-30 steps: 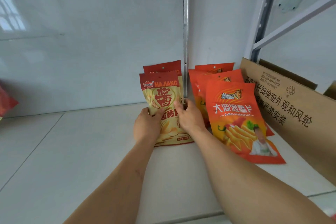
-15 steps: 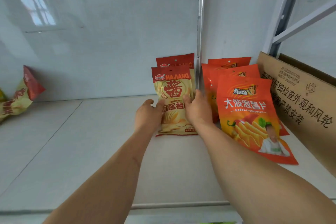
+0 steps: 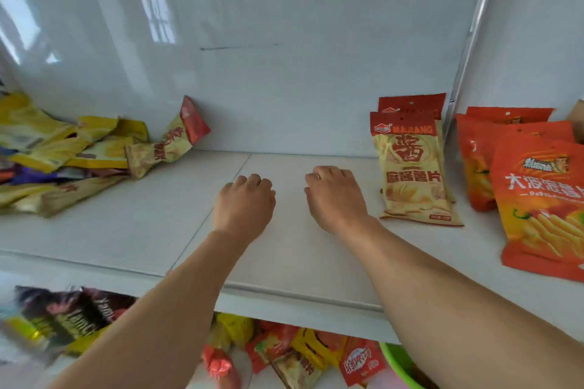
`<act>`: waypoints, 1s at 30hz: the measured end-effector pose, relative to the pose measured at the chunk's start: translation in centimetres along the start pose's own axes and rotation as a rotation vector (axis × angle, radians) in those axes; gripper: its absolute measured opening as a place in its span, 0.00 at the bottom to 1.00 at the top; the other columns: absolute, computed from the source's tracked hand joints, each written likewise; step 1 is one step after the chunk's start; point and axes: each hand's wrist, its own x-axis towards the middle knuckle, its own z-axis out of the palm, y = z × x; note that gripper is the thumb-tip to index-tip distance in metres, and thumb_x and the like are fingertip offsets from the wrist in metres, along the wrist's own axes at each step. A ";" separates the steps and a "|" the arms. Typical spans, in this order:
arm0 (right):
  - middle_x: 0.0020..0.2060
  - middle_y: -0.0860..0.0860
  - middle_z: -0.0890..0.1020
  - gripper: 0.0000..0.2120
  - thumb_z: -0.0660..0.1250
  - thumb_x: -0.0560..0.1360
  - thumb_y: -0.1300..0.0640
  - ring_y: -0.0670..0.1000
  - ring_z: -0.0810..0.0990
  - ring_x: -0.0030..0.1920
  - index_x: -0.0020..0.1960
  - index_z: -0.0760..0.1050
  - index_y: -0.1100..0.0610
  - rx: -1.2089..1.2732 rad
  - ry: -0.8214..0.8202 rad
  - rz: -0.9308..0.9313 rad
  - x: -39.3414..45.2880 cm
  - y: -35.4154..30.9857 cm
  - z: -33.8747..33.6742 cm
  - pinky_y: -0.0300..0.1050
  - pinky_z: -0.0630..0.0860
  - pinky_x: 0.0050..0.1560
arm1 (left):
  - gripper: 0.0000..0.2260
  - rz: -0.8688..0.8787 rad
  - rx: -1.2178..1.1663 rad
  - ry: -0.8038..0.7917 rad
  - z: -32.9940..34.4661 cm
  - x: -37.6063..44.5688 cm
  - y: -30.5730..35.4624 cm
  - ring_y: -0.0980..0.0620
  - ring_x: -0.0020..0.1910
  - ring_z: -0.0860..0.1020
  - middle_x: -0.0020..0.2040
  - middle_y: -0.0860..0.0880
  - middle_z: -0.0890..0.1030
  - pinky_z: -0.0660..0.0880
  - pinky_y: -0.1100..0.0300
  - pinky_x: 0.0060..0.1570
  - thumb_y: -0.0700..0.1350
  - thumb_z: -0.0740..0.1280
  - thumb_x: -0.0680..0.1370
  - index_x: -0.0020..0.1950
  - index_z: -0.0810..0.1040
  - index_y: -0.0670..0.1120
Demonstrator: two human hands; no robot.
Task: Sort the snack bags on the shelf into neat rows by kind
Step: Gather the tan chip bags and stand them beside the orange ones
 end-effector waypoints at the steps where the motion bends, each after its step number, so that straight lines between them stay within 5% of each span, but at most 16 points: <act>1: 0.57 0.53 0.78 0.13 0.56 0.82 0.54 0.57 0.75 0.59 0.59 0.77 0.56 0.009 -0.014 -0.010 0.5 -2.2 0.3 0.52 0.67 0.60 | 0.12 0.001 0.018 0.001 -0.3 -0.8 -2.0 0.45 0.51 0.79 0.52 0.48 0.82 0.74 0.52 0.46 0.50 0.59 0.82 0.54 0.81 0.47; 11: 0.56 0.54 0.79 0.12 0.55 0.82 0.55 0.57 0.75 0.57 0.58 0.76 0.55 0.083 -0.058 -0.090 5.8 -23.4 1.1 0.52 0.68 0.55 | 0.12 -0.132 0.044 0.018 -1.9 -7.7 -22.4 0.44 0.53 0.79 0.52 0.48 0.81 0.73 0.51 0.47 0.49 0.58 0.82 0.54 0.81 0.47; 25: 0.54 0.53 0.80 0.09 0.58 0.80 0.57 0.58 0.77 0.55 0.56 0.76 0.54 0.172 0.009 -0.173 18.0 -39.7 5.2 0.51 0.69 0.49 | 0.13 -0.287 0.061 0.102 -0.5 -7.0 -41.1 0.47 0.55 0.78 0.53 0.51 0.81 0.71 0.54 0.43 0.52 0.57 0.83 0.57 0.80 0.50; 30: 0.57 0.53 0.79 0.12 0.58 0.81 0.53 0.57 0.77 0.57 0.60 0.75 0.54 0.270 0.020 -0.062 22.9 -42.4 8.5 0.49 0.68 0.47 | 0.11 -0.304 0.008 0.138 1.4 -3.0 -45.7 0.44 0.51 0.79 0.49 0.49 0.82 0.70 0.55 0.39 0.50 0.61 0.81 0.53 0.82 0.48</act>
